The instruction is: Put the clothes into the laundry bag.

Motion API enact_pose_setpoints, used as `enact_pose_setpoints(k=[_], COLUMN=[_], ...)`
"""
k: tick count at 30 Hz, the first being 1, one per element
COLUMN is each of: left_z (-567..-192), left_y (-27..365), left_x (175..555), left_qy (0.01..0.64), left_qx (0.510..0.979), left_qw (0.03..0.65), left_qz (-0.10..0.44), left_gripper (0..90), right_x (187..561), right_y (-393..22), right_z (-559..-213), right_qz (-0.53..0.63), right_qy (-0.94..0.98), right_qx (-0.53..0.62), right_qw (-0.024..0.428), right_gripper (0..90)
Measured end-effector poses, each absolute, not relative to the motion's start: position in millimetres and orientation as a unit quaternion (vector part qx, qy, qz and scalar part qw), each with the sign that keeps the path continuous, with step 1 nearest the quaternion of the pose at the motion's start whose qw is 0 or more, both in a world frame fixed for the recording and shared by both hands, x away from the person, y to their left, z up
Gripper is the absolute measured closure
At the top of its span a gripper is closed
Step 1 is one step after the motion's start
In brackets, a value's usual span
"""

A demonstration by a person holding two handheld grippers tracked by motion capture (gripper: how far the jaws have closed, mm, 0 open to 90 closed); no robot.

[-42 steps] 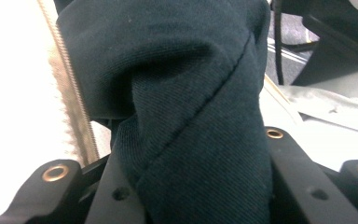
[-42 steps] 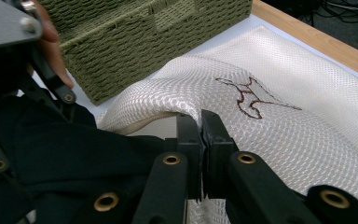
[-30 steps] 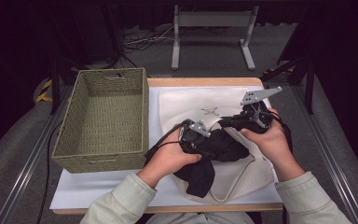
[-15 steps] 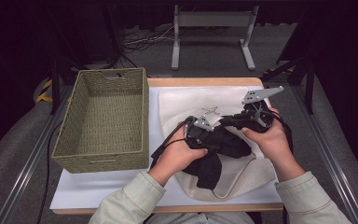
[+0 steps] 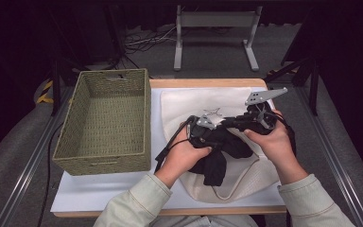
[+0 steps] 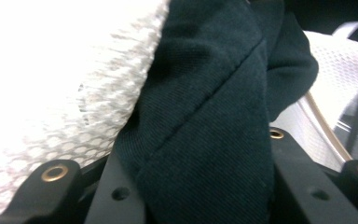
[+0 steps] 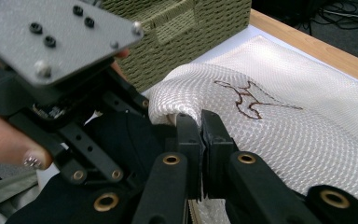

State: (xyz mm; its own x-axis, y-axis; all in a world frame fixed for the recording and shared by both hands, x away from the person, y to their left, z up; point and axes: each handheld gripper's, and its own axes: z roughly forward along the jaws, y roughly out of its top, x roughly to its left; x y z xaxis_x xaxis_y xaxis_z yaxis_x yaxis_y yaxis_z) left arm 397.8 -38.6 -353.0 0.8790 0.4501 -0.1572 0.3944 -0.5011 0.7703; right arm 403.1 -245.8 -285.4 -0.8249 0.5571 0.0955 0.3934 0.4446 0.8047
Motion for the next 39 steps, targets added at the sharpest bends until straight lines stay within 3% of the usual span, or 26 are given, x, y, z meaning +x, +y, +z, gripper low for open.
enact_pose_setpoints(k=[13,23,39], left_z=[-354.2,-360.0,-374.0], left_y=[-30.6,-42.8,-60.5], left_x=[406.5,407.4,413.4], left_qy=[0.283,0.283,0.289], left_qx=[0.855,0.854,0.852], left_qw=[0.430,0.435,0.434], left_qz=[0.068,0.039,0.053], left_gripper=[68.8,68.2,68.2], right_x=[402.9,402.6,404.1], right_y=[-238.3,-238.2,-240.4], right_z=[-287.1,-285.5,-289.4], right_qz=[0.445,0.450,0.447], right_qy=[0.847,0.844,0.845], right_qx=[0.275,0.277,0.282], right_qw=[0.089,0.090,0.087], right_gripper=[88.2,88.2,88.2])
